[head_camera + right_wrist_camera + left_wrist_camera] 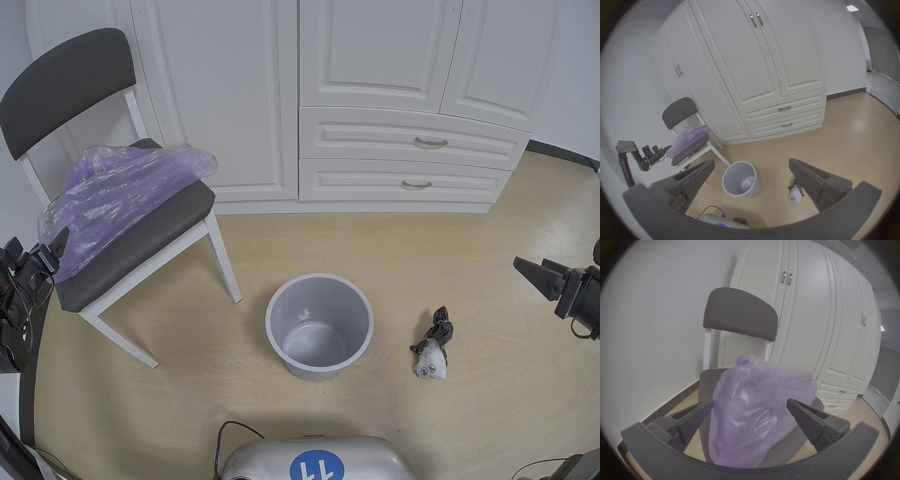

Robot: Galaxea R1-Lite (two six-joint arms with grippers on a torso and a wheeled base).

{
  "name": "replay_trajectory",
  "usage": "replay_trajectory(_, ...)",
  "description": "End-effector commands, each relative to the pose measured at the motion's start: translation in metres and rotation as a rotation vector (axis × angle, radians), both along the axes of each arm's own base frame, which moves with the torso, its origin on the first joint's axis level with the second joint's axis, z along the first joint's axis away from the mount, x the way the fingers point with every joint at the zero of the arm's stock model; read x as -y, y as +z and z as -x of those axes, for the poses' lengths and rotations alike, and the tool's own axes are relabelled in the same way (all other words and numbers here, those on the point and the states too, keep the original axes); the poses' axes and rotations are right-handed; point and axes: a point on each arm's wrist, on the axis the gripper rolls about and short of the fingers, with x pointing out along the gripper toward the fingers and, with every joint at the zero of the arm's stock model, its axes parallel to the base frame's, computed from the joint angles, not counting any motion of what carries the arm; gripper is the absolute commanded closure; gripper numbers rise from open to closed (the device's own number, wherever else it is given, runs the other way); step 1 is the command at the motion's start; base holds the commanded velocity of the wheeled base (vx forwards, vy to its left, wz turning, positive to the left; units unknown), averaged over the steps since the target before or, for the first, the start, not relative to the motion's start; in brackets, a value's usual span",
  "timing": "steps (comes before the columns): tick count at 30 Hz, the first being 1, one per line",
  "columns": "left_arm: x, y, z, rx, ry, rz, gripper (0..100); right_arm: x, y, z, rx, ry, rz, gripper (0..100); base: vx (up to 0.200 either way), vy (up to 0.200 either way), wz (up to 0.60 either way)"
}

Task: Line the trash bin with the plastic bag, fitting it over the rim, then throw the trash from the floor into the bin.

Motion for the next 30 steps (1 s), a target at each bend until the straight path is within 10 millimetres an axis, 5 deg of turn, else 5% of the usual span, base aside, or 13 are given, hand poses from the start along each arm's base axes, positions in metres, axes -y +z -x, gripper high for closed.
replay_trajectory(1, 0.014, -0.003, 0.010, -0.024, -0.048, -0.001, 0, 0.000, 0.003, 0.001, 0.010, 0.005, -0.003, 0, 0.000, 0.000, 0.00)
replay_trajectory(7, 0.029, -0.025, 0.028, -0.148, -0.059, -0.212, 0, 0.000, 0.004, 0.005, 0.018, 0.008, -0.005, 0, 0.000, 0.000, 0.00)
replay_trajectory(10, 0.040, -0.018, 0.034, -0.121, -0.080, -0.338, 0, 0.000, 0.005, 0.007, 0.025, 0.011, -0.007, 0, 0.000, 0.000, 0.00)
replay_trajectory(21, 0.128, 0.016, -0.010, -0.043, -0.165, -0.598, 0, 0.002, 0.005, 0.004, 0.024, 0.003, -0.007, 0, 0.000, 0.000, 0.00)
replay_trajectory(30, 0.140, 0.049, -0.035, 0.026, 0.003, -0.775, 0, 0.002, 0.007, 0.006, 0.030, 0.003, -0.008, 0, 0.000, 0.000, 0.00)
